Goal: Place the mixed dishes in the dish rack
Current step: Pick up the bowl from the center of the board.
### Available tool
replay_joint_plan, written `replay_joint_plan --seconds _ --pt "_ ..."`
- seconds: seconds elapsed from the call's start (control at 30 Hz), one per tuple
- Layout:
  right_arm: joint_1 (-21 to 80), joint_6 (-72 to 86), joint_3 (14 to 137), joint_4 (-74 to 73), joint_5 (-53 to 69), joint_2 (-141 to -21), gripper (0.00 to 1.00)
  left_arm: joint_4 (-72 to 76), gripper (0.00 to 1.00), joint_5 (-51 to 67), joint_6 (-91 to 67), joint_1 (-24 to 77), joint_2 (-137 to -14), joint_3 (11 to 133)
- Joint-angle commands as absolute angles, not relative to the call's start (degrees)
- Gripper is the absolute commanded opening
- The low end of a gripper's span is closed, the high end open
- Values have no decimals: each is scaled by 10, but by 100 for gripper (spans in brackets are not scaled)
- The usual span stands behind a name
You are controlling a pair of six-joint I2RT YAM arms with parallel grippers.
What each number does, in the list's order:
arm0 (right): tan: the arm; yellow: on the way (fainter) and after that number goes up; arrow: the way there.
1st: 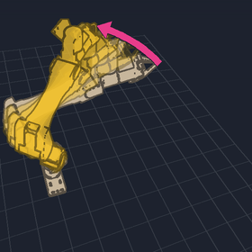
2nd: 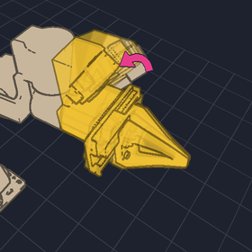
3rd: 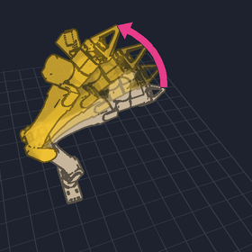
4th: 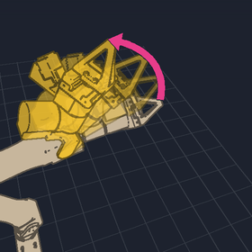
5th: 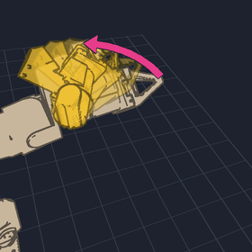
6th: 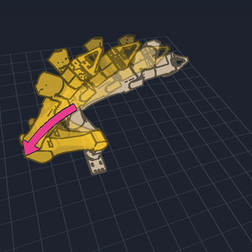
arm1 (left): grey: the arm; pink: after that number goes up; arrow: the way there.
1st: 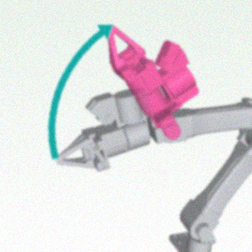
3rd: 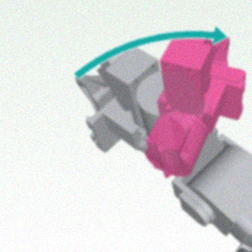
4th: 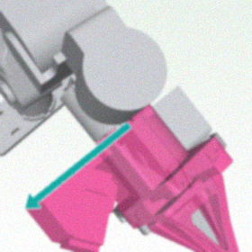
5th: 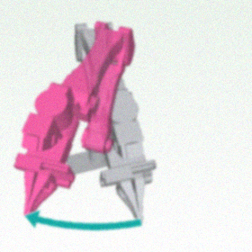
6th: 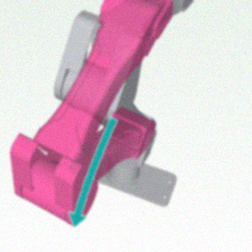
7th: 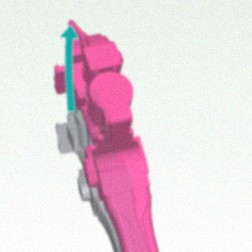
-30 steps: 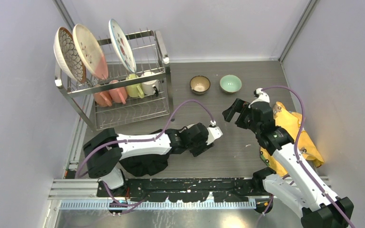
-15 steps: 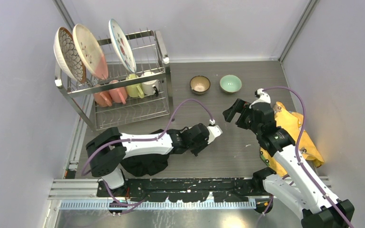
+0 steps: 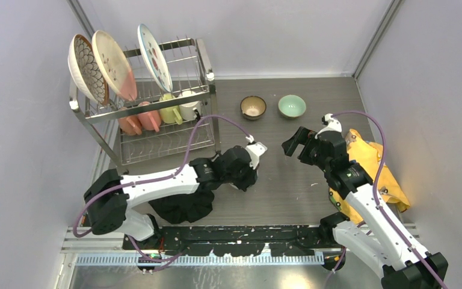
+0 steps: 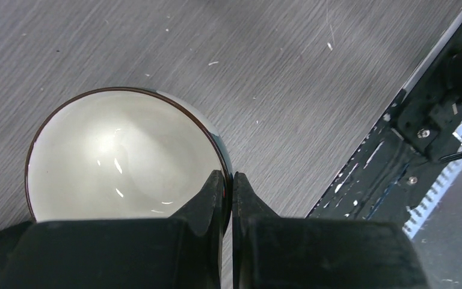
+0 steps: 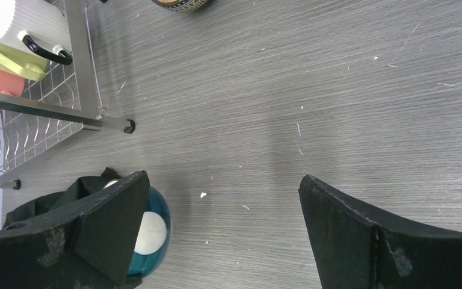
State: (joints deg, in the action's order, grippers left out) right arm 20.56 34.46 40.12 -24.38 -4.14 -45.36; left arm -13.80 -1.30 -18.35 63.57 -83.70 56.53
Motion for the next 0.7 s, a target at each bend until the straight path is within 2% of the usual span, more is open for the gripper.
replay_joint_plan --seconds 0.0,0.2,0.67 --pt "205 342 399 -221 -39 -444 100 -116 0 5 -249 623 -780 564" --pt "205 343 395 -217 -40 -441 100 -60 0 45 -358 563 -695 490" --pt "205 350 382 -207 -35 -439 100 75 0 33 -545 408 -472 345"
